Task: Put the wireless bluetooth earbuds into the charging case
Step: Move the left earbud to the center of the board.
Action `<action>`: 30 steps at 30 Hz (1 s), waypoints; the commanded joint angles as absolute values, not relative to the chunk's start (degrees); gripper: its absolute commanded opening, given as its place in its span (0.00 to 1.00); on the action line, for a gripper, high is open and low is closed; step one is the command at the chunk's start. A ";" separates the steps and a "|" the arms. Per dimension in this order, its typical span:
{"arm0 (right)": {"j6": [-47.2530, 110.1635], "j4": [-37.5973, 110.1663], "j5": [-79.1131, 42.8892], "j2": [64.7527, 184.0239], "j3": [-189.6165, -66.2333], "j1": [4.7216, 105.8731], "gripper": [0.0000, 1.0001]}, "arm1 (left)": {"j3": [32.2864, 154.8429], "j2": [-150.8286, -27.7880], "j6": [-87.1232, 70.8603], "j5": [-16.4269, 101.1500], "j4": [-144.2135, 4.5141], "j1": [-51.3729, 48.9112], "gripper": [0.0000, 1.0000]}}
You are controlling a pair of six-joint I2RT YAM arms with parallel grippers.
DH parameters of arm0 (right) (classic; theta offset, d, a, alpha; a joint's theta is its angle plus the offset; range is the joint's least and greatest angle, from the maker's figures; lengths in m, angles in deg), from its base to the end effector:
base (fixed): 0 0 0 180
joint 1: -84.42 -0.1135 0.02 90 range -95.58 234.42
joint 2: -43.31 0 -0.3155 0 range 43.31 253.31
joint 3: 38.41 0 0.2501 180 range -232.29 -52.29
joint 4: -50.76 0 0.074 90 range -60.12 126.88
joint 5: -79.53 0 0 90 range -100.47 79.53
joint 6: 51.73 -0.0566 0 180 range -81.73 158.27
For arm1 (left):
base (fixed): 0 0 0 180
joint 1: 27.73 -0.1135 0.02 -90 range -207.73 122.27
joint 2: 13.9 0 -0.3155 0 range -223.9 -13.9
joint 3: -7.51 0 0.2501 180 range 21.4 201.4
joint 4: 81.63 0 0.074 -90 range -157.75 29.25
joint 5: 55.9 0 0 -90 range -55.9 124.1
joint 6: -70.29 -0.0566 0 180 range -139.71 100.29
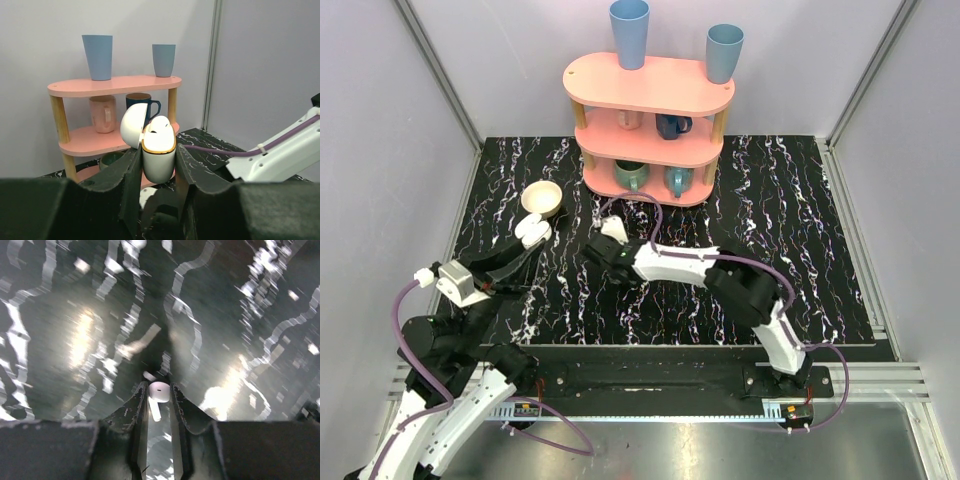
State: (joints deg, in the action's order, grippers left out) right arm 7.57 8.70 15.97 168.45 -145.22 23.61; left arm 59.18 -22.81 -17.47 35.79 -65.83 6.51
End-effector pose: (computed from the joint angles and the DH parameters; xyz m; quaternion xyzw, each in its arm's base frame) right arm 0.2662 0.4247 0.1844 -0.1880 0.9241 0.0239 0.3320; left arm 0.0059 -0.0061 0.3914 0.1562 0.4990 -0.2741 0.8071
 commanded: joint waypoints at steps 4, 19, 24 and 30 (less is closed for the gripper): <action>2.33 9.11 19.68 154.59 -130.87 24.04 0.24 | 58.84 -24.97 -15.93 36.47 -70.38 6.63 0.00; -0.14 7.35 17.48 154.49 -130.78 24.22 0.37 | 59.01 -25.94 -15.49 36.21 -70.38 6.63 0.00; -2.07 5.77 17.92 153.88 -130.34 24.92 0.38 | 59.01 -25.86 -15.40 36.03 -70.38 6.63 0.00; -5.23 5.85 16.25 154.05 -129.99 25.62 0.39 | 58.92 -26.29 -15.40 36.47 -70.65 6.63 0.00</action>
